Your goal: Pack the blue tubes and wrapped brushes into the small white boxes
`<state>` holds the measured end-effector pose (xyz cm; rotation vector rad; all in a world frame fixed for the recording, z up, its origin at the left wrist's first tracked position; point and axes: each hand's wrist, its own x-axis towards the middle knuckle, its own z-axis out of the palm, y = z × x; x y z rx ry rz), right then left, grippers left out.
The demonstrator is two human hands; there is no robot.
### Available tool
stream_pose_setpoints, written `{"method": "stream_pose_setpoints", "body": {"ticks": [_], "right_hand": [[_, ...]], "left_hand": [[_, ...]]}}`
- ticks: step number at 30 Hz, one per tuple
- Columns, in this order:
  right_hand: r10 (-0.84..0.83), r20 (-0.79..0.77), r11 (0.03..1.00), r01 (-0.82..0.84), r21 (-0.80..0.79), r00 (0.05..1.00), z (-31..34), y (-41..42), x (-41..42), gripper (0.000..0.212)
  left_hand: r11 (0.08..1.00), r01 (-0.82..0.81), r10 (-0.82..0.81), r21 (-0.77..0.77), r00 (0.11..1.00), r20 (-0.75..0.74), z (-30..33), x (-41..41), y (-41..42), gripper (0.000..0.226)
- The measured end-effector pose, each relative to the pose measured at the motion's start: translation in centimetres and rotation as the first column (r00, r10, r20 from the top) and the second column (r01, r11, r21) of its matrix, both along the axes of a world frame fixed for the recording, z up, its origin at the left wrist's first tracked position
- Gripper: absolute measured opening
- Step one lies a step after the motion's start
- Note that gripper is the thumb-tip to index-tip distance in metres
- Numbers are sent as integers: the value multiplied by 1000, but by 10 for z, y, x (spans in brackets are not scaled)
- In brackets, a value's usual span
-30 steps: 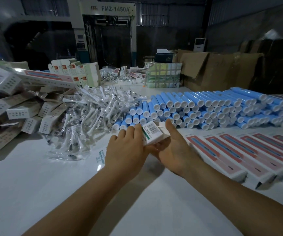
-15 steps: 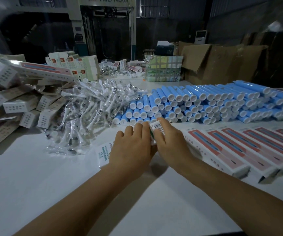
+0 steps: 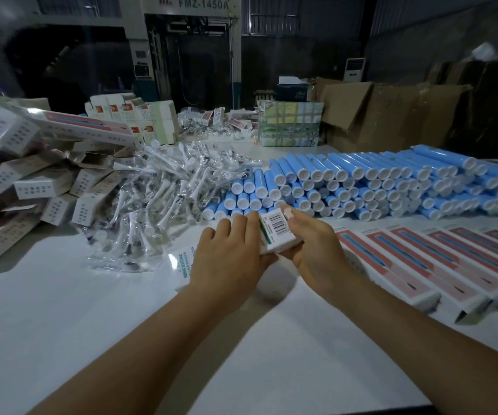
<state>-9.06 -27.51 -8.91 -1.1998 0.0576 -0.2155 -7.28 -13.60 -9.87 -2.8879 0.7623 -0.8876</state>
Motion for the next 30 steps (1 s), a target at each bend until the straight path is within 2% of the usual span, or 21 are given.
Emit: {"method": "stream_pose_setpoints", "body": {"ticks": [4, 7, 12, 14, 18, 21, 24, 26, 28, 30], "right_hand": [[49, -17, 994, -47, 99, 999, 1, -3, 1, 28], [48, -59, 993, -41, 108, 997, 0, -3, 1, 27], [-125, -75, 992, 126, 10, 989, -6, 1, 4, 26], [-212, -46, 974, 207, -91, 976, -9, 3, 3, 28], [-304, 87, 858, 313, -408, 949, -15, 6, -1, 36], [-312, 199, 709, 367, -603, 929, -19, 4, -2, 40], [-266, 296, 563, 398, -725, 917, -21, 5, -5, 41], [-235, 305, 506, 384, -773, 923, -22, 6, -6, 42], [-239, 264, 545, 354, -760, 935, -21, 6, -4, 42], [-219, 189, 671, 288, -683, 957, -18, 6, -2, 43]], "left_hand": [[1000, 20, -20, 9, 999, 28, 1, -1, 1, 72], [998, 34, -36, 44, 998, 47, 0, -2, 3, 71], [997, 25, -32, 67, 994, 105, -1, -6, -3, 72], [997, 21, -29, 70, 992, 124, -1, -8, -4, 71], [998, 40, -46, 47, 990, 131, -1, -10, -5, 68], [998, 36, -44, 48, 985, 165, 1, -11, -4, 67], [996, 21, -37, 85, 981, 190, 1, -11, -5, 66], [994, 13, -34, 111, 981, 193, 1, -12, -4, 65], [993, 15, -37, 120, 984, 176, 0, -10, -2, 66], [994, 17, -30, 104, 992, 119, 2, -9, -1, 69]]}}
